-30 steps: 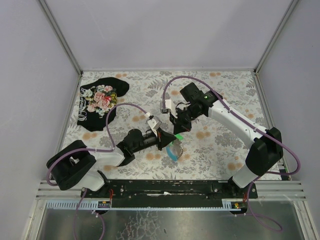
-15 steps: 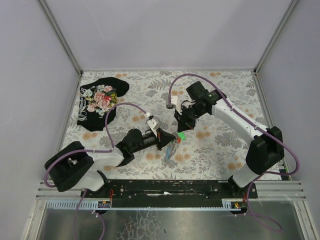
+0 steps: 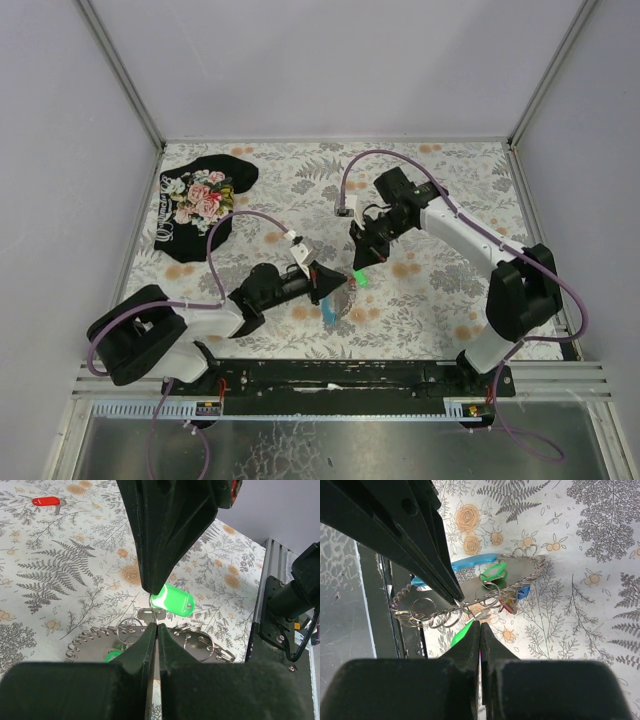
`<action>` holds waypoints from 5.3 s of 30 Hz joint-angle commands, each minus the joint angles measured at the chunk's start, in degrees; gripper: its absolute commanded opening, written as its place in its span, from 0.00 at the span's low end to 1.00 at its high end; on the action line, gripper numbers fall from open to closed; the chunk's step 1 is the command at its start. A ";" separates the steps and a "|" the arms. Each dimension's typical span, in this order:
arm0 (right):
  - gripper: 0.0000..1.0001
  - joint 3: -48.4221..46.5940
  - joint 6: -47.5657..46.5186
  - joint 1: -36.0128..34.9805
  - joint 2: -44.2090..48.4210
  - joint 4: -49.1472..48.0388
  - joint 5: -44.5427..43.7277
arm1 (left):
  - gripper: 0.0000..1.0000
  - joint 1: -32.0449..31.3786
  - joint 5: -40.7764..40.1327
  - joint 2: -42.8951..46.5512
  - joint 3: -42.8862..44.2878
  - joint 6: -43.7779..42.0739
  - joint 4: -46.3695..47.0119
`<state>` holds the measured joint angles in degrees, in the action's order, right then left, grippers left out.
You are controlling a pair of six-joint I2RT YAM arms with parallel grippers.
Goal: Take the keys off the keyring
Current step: Remove the key from the keyring.
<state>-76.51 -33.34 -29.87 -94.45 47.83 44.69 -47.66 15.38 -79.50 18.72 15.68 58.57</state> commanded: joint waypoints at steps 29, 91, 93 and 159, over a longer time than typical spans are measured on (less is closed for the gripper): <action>0.00 6.03 11.12 1.29 -2.26 -7.06 13.82 | 0.00 -1.47 -11.16 3.30 -7.47 -0.12 20.18; 0.37 4.48 -32.54 -1.48 7.63 -4.81 21.72 | 0.00 0.81 -0.40 9.57 -5.98 -2.94 21.69; 0.37 4.53 -32.53 -1.62 7.62 -4.73 21.92 | 0.00 0.82 -0.60 9.37 -5.89 -2.86 21.91; 0.00 -14.16 -25.85 -17.24 3.31 18.39 -20.96 | 0.43 1.91 8.41 -4.97 -3.39 3.47 30.60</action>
<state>-87.29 -60.95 -46.52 -91.18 65.52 22.04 -45.01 23.16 -83.09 14.11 19.27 81.56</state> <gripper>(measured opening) 0.017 0.426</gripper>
